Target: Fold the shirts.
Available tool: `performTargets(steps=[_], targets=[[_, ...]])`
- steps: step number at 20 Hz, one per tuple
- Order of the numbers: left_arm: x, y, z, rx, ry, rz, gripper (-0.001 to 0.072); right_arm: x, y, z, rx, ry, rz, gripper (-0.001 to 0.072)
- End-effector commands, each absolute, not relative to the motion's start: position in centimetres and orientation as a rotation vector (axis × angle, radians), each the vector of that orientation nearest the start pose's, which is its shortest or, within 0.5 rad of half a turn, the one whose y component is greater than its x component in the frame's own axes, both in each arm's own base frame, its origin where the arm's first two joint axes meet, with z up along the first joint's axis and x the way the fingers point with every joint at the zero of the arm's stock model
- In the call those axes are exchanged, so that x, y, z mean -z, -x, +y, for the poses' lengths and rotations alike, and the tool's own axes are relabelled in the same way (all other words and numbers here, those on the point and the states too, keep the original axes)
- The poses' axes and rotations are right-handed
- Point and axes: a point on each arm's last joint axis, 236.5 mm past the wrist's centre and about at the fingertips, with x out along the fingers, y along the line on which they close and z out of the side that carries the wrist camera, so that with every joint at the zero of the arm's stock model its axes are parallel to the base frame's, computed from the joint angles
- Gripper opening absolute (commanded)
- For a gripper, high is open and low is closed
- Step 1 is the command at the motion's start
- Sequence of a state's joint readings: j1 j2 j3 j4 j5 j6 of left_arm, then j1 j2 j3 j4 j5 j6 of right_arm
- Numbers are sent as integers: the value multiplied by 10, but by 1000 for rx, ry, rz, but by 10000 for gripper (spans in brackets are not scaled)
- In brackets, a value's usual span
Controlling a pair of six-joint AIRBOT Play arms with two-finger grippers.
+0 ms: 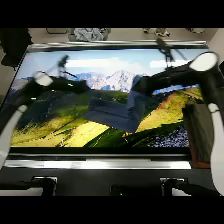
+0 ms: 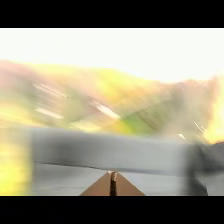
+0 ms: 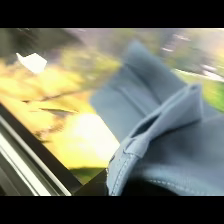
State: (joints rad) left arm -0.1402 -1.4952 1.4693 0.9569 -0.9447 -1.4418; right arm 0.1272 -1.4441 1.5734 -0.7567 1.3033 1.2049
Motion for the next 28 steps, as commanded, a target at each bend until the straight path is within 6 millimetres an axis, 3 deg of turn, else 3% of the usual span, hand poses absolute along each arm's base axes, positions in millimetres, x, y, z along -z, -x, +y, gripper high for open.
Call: performTargets(steps=[1, 4, 5, 6, 7, 9, 11, 12, 16, 18, 19, 20, 22, 24, 26, 28], targets=[[-142, -474, -68, 277, 362, 868, 31, -104, -433, 299, -918, -373, 1022, 47], [-152, -453, -54, 292, 314, 891, 31, -49, -440, 350, -911, -480, 1090, 72], [-152, -448, -57, 308, 300, 904, 32, -38, -447, 366, -897, -540, 1084, 444], [-150, -446, -63, 324, 288, 917, 32, -34, -455, 377, -888, -588, 1053, 671], [-147, -444, -68, 337, 281, 925, 32, -34, -461, 380, -881, -612, 1034, 702], [-140, -440, -78, 362, 264, 943, 32, -38, -464, 369, -884, -573, 1018, 700], [-132, -438, -80, 370, 254, 958, 32, -42, -458, 334, -889, -454, 1049, 700], [-129, -437, -78, 366, 256, 963, 32, -41, -454, 308, -871, -370, 1079, 701], [-124, -437, -73, 360, 253, 967, 32, -16, -426, 139, -576, -48, 1355, 697], [-125, -437, -73, 360, 252, 965, 32, 5, -397, 78, -442, -32, 1536, 669], [-125, -438, -73, 360, 252, 963, 32, 17, -386, 71, -415, -84, 1586, 665], [-125, -438, -73, 360, 252, 963, 32, 33, -379, 79, -420, -151, 1598, 665], [-125, -438, -73, 359, 253, 961, 32, 54, -384, 126, -498, -358, 1513, 667], [-124, -438, -74, 362, 251, 964, 33, 69, -396, 159, -508, -527, 1413, 673], [-125, -438, -74, 362, 252, 964, 32, 93, -390, 166, -475, -573, 1433, 673], [-125, -437, -74, 363, 252, 965, 33, 103, -380, 168, -491, -578, 1480, 667]])
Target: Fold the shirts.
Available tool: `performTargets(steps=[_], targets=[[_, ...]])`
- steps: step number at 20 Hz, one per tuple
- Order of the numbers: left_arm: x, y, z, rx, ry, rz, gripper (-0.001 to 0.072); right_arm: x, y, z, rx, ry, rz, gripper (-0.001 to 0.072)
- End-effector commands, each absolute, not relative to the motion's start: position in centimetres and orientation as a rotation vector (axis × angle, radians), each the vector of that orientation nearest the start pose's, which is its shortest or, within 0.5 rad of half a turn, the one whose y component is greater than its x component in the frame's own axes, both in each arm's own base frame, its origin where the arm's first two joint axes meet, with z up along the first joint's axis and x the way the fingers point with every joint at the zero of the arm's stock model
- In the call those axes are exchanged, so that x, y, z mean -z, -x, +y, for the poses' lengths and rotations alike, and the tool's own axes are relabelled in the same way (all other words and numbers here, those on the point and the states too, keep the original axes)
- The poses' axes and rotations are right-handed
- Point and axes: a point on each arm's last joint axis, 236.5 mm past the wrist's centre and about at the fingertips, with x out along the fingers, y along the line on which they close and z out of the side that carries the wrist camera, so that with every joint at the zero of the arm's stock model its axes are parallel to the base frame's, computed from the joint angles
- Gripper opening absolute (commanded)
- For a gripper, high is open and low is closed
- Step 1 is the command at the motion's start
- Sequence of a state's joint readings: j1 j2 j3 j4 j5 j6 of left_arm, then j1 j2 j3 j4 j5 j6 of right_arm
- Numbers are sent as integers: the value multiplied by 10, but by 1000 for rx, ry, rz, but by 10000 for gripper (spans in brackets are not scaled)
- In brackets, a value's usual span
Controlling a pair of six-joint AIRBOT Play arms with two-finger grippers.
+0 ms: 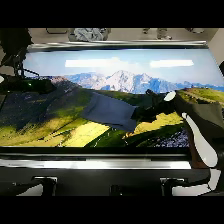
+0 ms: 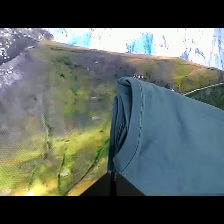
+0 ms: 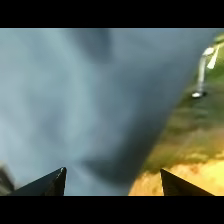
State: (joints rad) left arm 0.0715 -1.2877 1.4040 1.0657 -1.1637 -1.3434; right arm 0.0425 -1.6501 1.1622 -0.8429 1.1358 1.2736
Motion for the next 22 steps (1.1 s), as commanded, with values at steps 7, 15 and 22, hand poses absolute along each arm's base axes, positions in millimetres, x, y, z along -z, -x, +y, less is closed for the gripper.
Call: performTargets(steps=[7, 15, 22], targets=[[-124, -434, -79, 379, 255, 979, 33, 88, -405, 180, -581, -502, 1317, 48], [-123, -434, -79, 378, 255, 979, 33, -80, -456, 68, -609, -455, 1038, 45], [-111, -437, -79, 377, 262, 1007, 33, -185, -445, -117, -270, -530, 803, 46]])
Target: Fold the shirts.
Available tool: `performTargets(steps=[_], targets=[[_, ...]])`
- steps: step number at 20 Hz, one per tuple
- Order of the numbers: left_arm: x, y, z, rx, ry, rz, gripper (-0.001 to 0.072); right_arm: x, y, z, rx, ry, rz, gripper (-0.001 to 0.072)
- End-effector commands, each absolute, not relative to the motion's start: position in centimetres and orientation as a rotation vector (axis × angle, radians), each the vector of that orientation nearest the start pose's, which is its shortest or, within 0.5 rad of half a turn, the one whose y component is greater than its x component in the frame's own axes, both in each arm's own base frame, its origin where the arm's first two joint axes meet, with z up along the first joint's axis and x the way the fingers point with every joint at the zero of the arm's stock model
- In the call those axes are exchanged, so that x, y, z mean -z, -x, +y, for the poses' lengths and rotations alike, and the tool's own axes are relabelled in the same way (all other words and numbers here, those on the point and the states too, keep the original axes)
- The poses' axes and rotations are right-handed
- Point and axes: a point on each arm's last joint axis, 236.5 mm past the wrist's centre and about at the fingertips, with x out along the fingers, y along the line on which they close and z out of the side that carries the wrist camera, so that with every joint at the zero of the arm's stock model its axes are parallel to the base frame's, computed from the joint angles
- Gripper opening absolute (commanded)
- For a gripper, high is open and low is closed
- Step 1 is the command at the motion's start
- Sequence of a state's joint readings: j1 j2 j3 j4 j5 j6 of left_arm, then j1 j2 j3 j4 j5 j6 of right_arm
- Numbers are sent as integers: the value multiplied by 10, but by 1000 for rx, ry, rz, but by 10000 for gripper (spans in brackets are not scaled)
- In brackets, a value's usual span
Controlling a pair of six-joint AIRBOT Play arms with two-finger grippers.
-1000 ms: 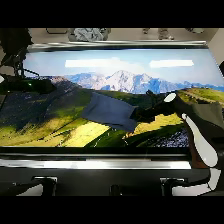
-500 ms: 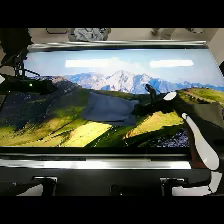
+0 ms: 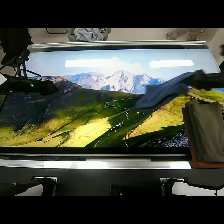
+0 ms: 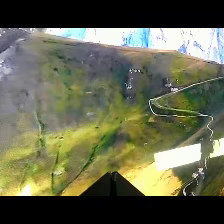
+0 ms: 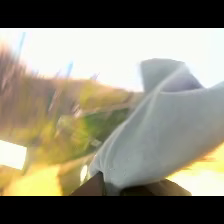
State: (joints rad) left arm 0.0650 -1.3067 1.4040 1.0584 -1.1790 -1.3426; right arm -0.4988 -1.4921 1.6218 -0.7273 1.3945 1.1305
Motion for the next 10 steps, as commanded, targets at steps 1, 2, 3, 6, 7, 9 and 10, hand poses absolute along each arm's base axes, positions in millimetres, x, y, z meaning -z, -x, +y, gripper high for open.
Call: performTargets(steps=[1, 2, 3, 6, 7, 9, 10], targets=[[-110, -438, -79, 376, 263, 1009, 33, -196, -440, -138, -222, -537, 772, 46], [-110, -438, -79, 376, 263, 1010, 33, -205, -434, -156, -186, -537, 748, 46], [-110, -438, -79, 376, 263, 1010, 33, -214, -427, -173, -150, -535, 725, 46], [-110, -438, -79, 376, 263, 1010, 33, -226, -402, -208, -79, -548, 707, 46], [-110, -438, -79, 376, 263, 1010, 33, -227, -392, -214, -71, -552, 719, 46], [-110, -438, -79, 376, 263, 1010, 33, -227, -370, -223, -58, -565, 751, 46], [-110, -438, -79, 376, 263, 1010, 33, -227, -358, -229, -45, -574, 761, 46]])
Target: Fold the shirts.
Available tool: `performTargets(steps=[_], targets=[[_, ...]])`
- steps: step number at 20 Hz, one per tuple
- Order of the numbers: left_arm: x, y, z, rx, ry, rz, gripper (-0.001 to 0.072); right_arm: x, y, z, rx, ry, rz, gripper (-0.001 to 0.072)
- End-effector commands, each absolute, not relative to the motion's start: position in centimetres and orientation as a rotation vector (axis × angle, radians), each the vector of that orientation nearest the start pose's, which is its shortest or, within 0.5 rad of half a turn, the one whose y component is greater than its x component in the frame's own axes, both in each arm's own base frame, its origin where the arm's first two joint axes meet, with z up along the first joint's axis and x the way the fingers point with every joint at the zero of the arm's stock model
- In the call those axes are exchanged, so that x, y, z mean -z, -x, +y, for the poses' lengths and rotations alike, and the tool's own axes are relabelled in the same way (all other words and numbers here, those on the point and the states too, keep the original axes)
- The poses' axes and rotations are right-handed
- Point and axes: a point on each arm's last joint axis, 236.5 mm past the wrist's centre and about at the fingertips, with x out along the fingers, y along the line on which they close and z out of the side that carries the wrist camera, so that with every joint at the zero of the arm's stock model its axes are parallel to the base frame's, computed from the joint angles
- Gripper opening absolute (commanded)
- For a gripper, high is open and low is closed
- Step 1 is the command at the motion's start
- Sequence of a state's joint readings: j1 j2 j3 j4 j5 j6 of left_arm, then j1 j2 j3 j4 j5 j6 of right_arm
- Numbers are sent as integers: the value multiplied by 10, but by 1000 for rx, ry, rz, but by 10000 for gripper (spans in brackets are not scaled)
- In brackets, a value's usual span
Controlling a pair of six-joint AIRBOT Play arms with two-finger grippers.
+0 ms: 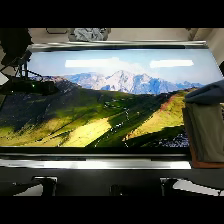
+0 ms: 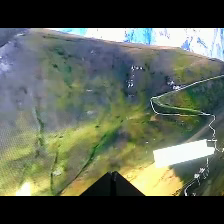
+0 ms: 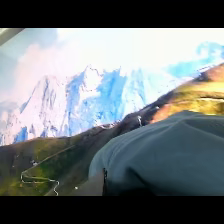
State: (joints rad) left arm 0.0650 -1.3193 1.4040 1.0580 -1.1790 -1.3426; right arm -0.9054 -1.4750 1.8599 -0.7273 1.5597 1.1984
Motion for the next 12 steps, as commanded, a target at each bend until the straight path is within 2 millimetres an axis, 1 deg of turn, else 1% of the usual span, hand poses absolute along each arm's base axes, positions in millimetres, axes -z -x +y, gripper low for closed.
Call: performTargets(steps=[1, 2, 3, 4, 5, 7, 9, 11, 12], targets=[[-110, -438, -79, 376, 263, 1010, 33, -228, -347, -234, -28, -582, 771, 46], [-110, -438, -79, 376, 263, 1010, 33, -225, -332, -237, -8, -586, 802, 46], [-110, -438, -79, 376, 262, 1010, 33, -218, -316, -238, 12, -586, 859, 46], [-110, -438, -79, 376, 262, 1009, 33, -205, -294, -235, 25, -579, 960, 47], [-111, -440, -79, 373, 263, 1001, 33, -192, -279, -247, 106, -557, 1027, 47], [-112, -443, -78, 369, 263, 988, 33, -170, -253, -259, 230, -556, 1136, 48], [-111, -441, -79, 372, 262, 995, 33, -144, -225, -265, 316, -572, 1250, 47], [-111, -441, -79, 373, 262, 996, 33, -112, -189, -261, 383, -597, 1397, 47], [-111, -441, -79, 373, 262, 996, 33, -93, -170, -256, 396, -608, 1485, 48]])
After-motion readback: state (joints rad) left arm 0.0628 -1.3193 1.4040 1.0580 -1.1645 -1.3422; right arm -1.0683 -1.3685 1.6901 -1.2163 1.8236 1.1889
